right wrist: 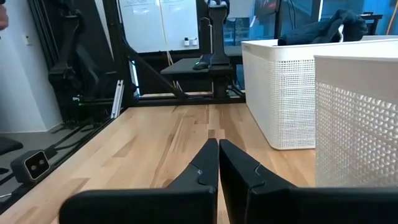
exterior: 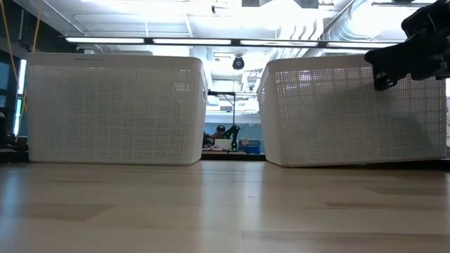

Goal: Sort clothes
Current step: Return to Home Position

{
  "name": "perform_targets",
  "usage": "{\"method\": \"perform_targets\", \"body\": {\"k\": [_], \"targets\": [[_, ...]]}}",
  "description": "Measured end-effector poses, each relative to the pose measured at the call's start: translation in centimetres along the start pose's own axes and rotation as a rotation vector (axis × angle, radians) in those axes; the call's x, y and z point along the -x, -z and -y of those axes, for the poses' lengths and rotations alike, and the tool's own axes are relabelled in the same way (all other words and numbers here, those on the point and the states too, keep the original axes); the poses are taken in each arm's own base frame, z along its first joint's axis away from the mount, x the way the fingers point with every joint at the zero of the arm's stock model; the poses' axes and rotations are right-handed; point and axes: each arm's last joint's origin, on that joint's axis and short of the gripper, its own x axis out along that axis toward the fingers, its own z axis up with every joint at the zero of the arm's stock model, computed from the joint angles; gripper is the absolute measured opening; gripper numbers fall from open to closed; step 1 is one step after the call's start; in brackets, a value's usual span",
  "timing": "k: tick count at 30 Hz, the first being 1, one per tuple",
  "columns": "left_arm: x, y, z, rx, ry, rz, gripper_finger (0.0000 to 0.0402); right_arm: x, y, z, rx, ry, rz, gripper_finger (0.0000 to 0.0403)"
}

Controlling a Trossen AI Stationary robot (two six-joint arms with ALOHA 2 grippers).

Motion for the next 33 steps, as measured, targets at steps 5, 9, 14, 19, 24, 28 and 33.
{"method": "perform_targets", "body": {"k": [5, 9, 14, 19, 24, 28, 33], "targets": [[1.5, 2.7, -0.1, -0.025, 0.047, -0.016, 0.0130, 0.0, 0.0, 0.0, 0.000, -0.003, 0.000, 0.0000], [4.2, 4.6, -1.3, 0.001, 0.130, 0.035, 0.0108, 0.0, 0.0, 0.0, 0.000, -0.003, 0.000, 0.0000], [7.9, 7.0, -3.8, 0.034, 0.231, 0.125, 0.0071, 0.0, 0.0, 0.0, 0.000, -0.007, 0.000, 0.0000], [9.2, 10.7, -5.0, -0.009, 0.354, 0.109, 0.0013, 0.0, 0.0, 0.0, 0.000, -0.007, 0.000, 0.0000], [8.4, 15.3, -5.2, -0.150, 0.456, -0.072, 0.0011, 0.0, 0.0, 0.0, 0.000, -0.007, 0.000, 0.0000], [6.9, 17.3, -4.4, -0.160, 0.600, 0.024, 0.0002, 0.0, 0.0, 0.0, 0.000, -0.006, 0.000, 0.0000], [4.9, 21.0, -3.9, -0.073, 0.674, 0.168, 0.0001, 0.0, 0.0, 0.0, 0.000, -0.007, 0.000, 0.0000]]}}
